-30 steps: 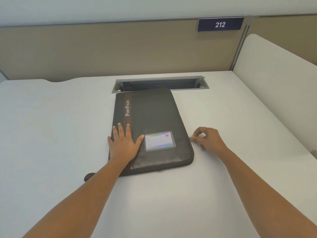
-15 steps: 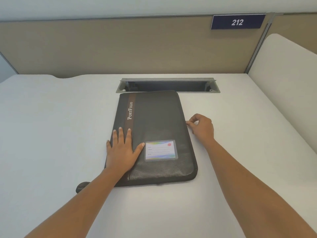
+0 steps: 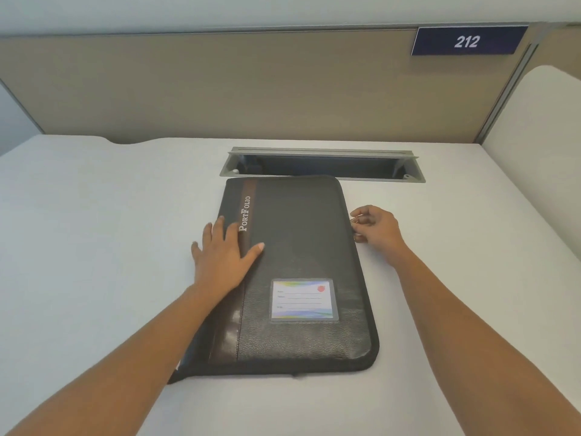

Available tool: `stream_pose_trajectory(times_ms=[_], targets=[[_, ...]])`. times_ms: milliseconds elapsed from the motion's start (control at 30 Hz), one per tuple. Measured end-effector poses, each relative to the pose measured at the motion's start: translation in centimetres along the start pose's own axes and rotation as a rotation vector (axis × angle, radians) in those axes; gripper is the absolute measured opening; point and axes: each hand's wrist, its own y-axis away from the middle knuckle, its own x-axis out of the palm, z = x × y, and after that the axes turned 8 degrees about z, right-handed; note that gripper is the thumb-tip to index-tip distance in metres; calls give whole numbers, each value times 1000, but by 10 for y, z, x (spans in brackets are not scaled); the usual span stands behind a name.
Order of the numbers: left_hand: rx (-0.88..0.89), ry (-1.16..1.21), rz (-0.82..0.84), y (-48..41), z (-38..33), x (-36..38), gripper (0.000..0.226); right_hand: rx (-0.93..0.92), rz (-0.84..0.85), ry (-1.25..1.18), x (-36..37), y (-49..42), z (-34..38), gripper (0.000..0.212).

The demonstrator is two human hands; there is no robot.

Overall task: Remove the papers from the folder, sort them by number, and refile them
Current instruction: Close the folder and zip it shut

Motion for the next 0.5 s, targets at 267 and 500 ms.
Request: stream_pose_trajectory(times_ms=[267, 500], targets=[[-97, 11, 131, -64, -13, 4, 81, -47, -17, 53, -1, -4, -2, 9], [-27, -79, 49, -57, -8, 15, 81, -67, -170, 97, 5, -34, -2, 10]])
